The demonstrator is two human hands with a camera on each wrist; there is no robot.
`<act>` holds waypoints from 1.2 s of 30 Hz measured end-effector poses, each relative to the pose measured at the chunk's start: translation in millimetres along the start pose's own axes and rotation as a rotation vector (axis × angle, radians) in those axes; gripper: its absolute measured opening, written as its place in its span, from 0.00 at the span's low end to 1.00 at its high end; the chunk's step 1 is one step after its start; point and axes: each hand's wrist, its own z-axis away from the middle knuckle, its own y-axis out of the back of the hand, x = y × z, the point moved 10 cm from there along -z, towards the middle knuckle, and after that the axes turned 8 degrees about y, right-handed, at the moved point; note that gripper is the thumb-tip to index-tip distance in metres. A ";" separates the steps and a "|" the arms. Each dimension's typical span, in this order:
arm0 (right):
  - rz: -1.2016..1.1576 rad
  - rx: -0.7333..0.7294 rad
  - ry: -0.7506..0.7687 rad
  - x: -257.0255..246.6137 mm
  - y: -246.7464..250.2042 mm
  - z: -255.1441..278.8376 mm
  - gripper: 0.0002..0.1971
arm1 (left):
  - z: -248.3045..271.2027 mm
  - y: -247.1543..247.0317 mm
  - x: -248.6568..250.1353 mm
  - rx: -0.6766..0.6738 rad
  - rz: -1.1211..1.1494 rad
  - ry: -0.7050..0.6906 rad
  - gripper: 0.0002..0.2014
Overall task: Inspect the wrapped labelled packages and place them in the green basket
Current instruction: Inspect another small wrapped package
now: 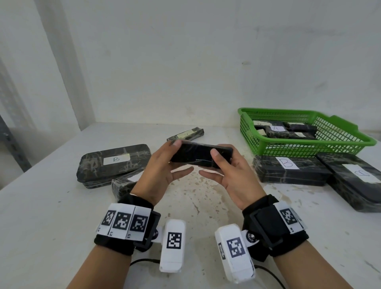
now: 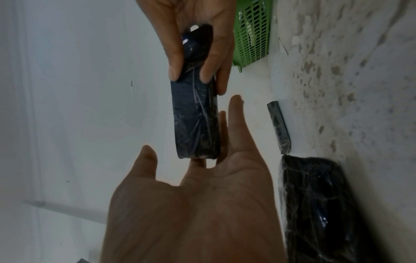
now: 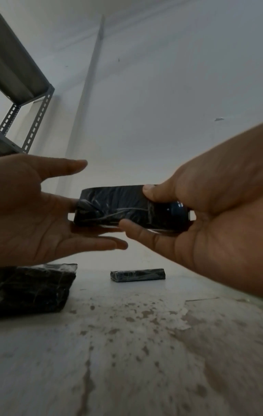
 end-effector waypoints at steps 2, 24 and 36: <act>-0.014 -0.030 0.045 -5.2 -2.8 -0.6 0.06 | -0.5 -2.3 -5.0 0.009 0.002 0.070 0.27; -0.210 0.125 -0.083 5.6 3.4 -2.5 0.16 | 0.6 6.1 6.0 0.116 -0.001 -0.113 0.06; -0.057 0.127 -0.014 2.1 2.7 -2.6 0.10 | -0.7 2.7 0.6 0.100 -0.009 -0.066 0.09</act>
